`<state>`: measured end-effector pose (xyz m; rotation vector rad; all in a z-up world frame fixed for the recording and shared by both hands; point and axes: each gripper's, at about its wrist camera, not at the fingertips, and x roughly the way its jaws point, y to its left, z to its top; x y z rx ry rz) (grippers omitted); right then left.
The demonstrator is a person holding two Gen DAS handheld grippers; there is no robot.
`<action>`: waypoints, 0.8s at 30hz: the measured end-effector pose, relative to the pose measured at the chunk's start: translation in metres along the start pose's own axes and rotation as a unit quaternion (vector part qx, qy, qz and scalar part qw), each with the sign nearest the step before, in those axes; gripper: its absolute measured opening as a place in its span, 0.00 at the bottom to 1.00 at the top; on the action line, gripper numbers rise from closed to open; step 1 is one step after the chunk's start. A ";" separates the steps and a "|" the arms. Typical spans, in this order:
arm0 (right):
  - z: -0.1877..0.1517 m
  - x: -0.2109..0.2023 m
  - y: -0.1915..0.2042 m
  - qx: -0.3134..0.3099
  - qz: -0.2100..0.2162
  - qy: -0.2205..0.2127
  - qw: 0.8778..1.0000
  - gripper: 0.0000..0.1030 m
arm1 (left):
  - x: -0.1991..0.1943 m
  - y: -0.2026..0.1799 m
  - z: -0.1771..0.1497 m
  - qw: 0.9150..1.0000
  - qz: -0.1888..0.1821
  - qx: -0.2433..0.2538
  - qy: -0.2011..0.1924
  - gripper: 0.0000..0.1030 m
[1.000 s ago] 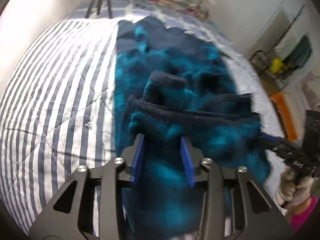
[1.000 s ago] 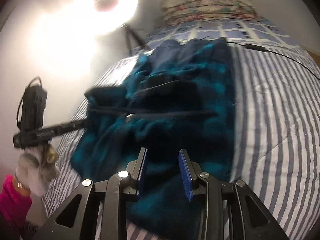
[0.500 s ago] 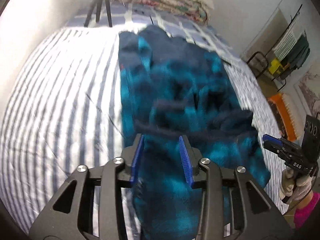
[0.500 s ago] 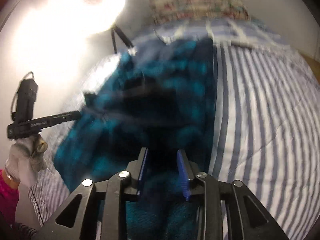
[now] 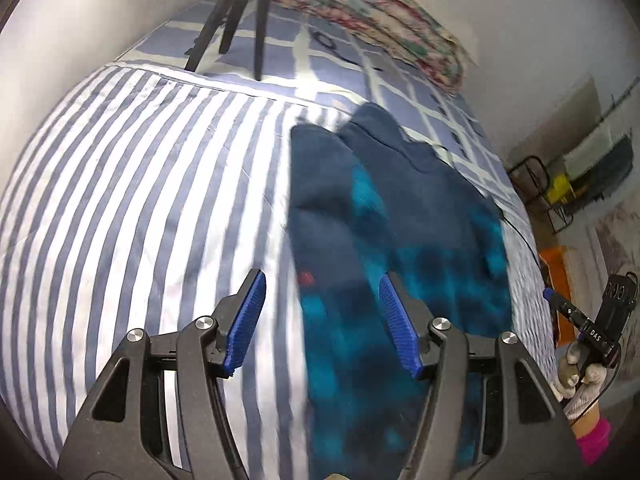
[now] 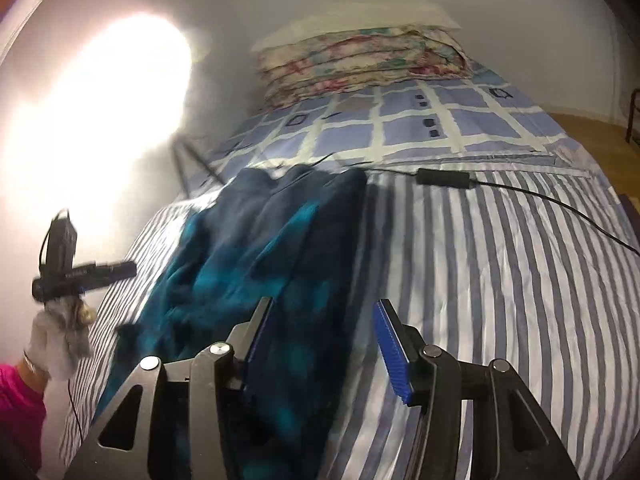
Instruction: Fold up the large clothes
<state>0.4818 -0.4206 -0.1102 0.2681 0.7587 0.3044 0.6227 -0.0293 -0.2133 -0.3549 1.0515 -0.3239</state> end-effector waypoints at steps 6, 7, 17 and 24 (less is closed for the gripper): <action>0.034 0.057 -0.030 0.028 0.012 0.004 1.000 0.51 | 0.037 0.015 0.031 1.000 -0.008 -0.022 -0.004 0.59; 0.039 0.066 -0.032 0.028 0.012 0.006 1.000 0.51 | 0.042 0.015 0.035 1.000 -0.004 -0.020 -0.003 0.59; 0.071 0.135 -0.035 0.023 0.013 0.022 0.999 0.48 | 0.087 -0.003 0.064 0.998 0.047 0.037 -0.009 0.59; 0.081 0.161 -0.029 0.015 0.022 0.028 0.999 0.43 | 0.102 -0.025 0.063 0.993 0.062 0.094 -0.022 0.28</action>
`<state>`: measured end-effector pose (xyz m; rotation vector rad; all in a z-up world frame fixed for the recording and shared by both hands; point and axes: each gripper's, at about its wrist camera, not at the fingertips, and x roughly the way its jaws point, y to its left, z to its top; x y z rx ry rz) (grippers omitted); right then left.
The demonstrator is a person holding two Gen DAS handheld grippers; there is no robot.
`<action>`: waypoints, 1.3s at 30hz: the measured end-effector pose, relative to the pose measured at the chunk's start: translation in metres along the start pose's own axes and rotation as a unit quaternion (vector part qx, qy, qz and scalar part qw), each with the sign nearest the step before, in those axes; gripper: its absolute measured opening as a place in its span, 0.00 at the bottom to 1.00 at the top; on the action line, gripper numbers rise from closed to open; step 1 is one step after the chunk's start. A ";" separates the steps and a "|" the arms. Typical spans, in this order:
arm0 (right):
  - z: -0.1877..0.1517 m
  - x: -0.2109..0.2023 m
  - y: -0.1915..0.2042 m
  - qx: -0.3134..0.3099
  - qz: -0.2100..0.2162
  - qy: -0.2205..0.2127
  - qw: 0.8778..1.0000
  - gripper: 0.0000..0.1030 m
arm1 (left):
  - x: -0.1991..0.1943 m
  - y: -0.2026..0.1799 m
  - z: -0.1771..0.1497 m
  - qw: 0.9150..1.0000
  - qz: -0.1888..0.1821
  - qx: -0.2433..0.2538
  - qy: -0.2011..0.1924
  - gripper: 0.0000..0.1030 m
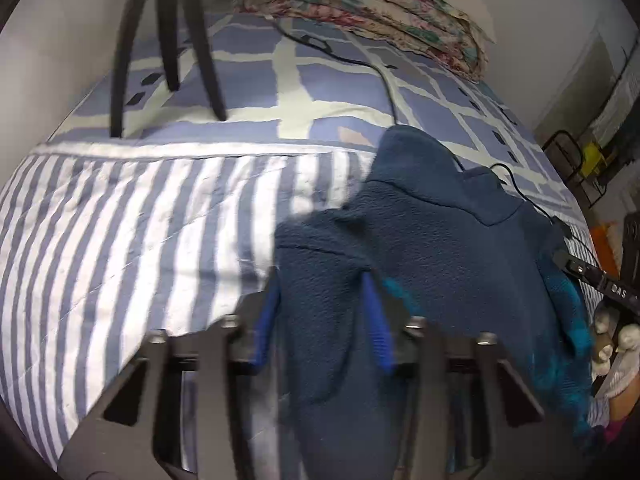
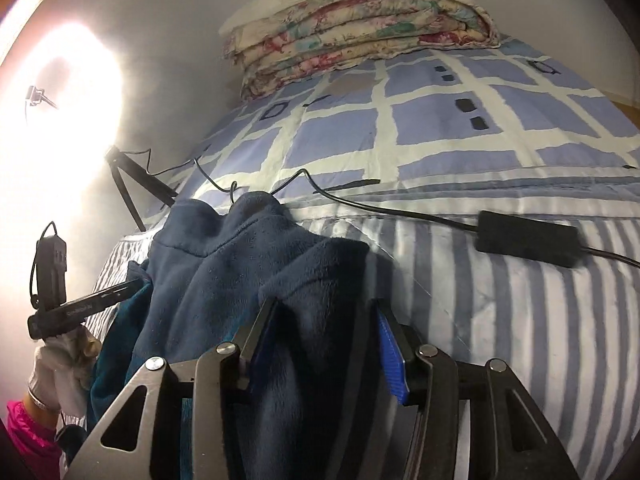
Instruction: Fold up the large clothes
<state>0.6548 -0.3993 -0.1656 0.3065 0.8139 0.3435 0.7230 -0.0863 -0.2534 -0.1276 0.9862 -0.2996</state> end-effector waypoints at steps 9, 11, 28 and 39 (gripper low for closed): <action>0.003 -0.006 0.018 -0.043 0.005 -0.014 0.999 0.09 | -0.019 -0.032 -0.003 0.997 0.027 0.054 -0.041 0.06; 0.004 -0.018 0.026 -0.057 -0.001 -0.028 0.998 0.08 | -0.032 -0.034 -0.003 0.997 0.021 0.050 -0.053 0.06; -0.035 -0.169 0.084 -0.097 0.061 -0.096 0.989 0.07 | -0.190 -0.080 -0.055 0.990 -0.065 0.061 -0.111 0.06; -0.127 -0.249 0.107 -0.102 0.086 -0.067 0.989 0.07 | -0.261 -0.098 -0.139 0.990 -0.065 0.085 -0.096 0.06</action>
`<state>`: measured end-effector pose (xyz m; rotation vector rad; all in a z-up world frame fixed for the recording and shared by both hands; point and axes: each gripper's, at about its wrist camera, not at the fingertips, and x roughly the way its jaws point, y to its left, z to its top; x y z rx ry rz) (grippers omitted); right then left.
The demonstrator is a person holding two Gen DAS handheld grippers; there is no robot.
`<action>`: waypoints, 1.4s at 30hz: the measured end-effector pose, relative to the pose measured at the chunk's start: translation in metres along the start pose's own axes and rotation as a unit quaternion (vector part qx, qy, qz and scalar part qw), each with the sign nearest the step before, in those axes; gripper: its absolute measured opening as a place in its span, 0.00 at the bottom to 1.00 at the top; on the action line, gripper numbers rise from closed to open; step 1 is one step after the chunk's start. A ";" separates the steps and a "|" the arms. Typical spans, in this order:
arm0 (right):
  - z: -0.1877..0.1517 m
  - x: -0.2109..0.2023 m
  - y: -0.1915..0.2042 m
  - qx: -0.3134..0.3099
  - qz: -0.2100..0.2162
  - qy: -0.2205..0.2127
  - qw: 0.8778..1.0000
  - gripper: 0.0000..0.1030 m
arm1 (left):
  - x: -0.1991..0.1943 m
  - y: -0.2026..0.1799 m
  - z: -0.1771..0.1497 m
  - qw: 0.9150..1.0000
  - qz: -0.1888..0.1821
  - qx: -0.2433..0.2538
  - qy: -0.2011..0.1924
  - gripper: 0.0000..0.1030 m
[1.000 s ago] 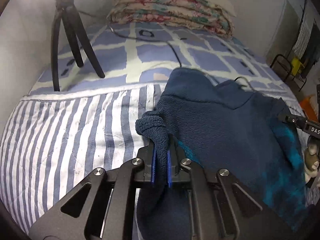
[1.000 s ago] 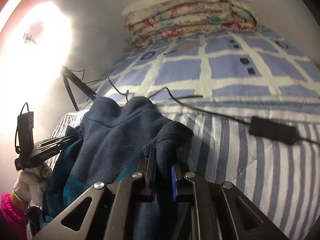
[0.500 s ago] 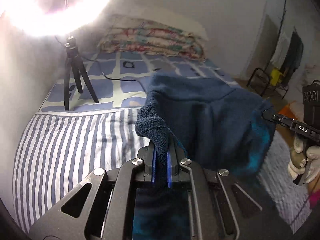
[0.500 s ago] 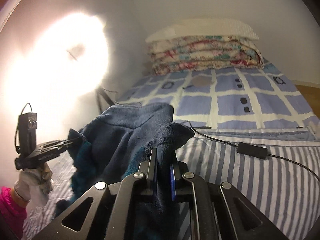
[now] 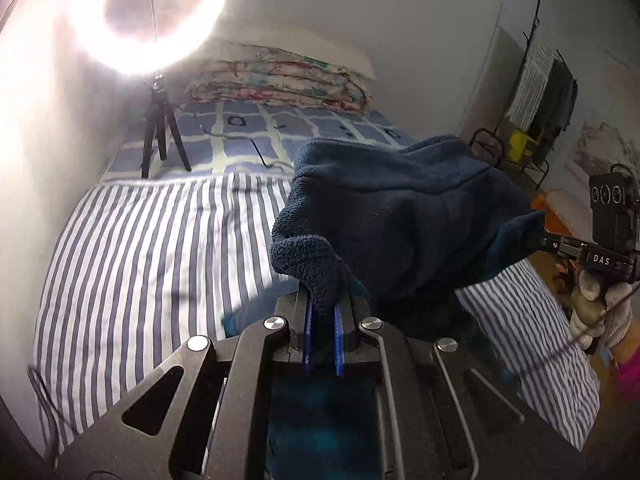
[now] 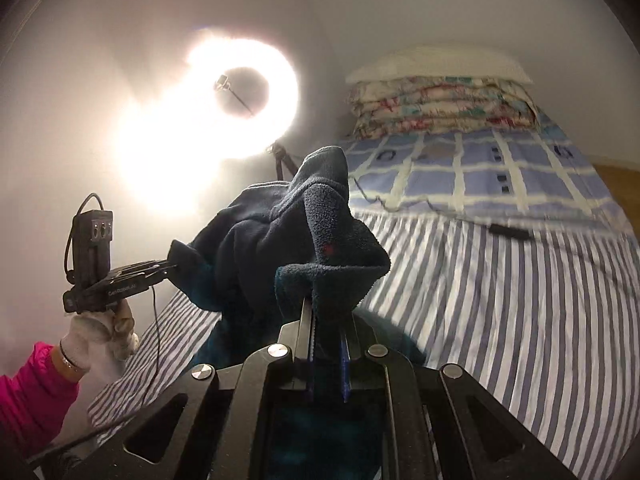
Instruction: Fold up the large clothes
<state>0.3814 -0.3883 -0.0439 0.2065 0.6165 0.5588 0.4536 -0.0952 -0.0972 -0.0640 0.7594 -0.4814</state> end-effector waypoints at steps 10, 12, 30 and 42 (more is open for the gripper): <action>-0.093 -0.015 0.023 0.021 -0.012 0.045 0.999 0.07 | -0.023 -0.015 -0.083 0.998 0.021 0.022 0.058 0.06; -0.106 -0.016 0.028 0.017 -0.025 0.060 0.998 0.07 | -0.026 -0.019 -0.096 0.997 0.023 0.027 0.072 0.07; -0.134 -0.196 0.109 0.001 -0.061 -0.024 0.998 0.32 | -0.225 -0.050 -0.151 0.999 0.030 0.020 0.029 0.13; -0.119 -0.374 0.227 -0.083 -0.067 -0.144 0.984 0.43 | -0.451 -0.108 -0.087 0.992 0.008 0.030 -0.119 0.36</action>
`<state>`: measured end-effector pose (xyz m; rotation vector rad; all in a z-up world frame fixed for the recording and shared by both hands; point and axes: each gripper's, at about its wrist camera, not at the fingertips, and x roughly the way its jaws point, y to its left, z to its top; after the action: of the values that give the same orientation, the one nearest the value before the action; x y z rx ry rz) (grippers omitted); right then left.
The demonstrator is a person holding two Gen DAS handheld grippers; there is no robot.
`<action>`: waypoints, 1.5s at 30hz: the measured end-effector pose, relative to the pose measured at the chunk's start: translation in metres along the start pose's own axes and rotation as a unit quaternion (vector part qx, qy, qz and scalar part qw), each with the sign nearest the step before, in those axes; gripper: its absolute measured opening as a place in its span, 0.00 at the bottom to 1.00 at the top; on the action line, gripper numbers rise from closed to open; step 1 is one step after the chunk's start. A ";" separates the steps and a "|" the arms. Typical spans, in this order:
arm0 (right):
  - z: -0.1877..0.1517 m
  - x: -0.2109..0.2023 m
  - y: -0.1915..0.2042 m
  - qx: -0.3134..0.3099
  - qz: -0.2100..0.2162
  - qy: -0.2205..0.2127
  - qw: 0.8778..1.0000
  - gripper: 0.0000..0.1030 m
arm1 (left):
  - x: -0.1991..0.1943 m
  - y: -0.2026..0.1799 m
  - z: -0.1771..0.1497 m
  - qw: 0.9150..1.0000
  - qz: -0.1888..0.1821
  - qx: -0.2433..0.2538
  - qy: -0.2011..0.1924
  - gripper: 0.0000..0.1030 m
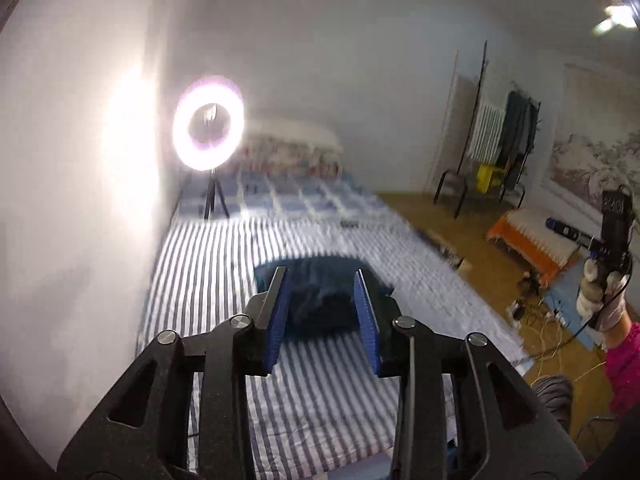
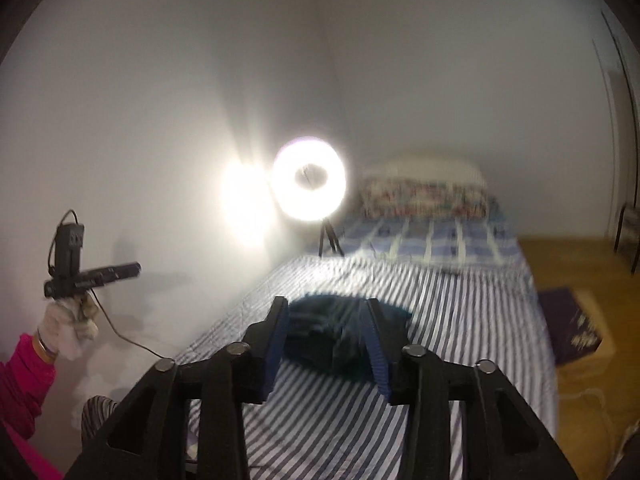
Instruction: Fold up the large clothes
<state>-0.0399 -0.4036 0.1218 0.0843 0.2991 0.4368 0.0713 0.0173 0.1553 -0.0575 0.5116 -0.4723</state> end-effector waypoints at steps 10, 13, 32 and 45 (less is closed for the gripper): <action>0.021 -0.011 -0.002 0.020 -0.002 -0.003 1.000 0.49 | 0.011 0.002 0.016 0.999 -0.028 -0.038 -0.006 0.59; -0.001 0.025 -0.022 0.059 0.010 0.025 0.998 0.52 | 0.067 0.018 -0.009 0.995 -0.046 -0.084 0.025 0.59; -0.131 0.270 -0.079 0.232 0.033 0.186 0.954 0.58 | 0.321 0.093 -0.124 0.935 -0.068 -0.292 0.188 0.59; -0.182 0.364 -0.101 0.326 0.072 0.236 0.913 0.43 | 0.386 0.114 -0.160 0.897 -0.114 -0.370 0.213 0.13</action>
<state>0.2602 -0.3356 -0.1629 0.6646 0.9157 0.4861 0.3381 -0.0444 -0.1806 -0.7698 1.1073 -0.4968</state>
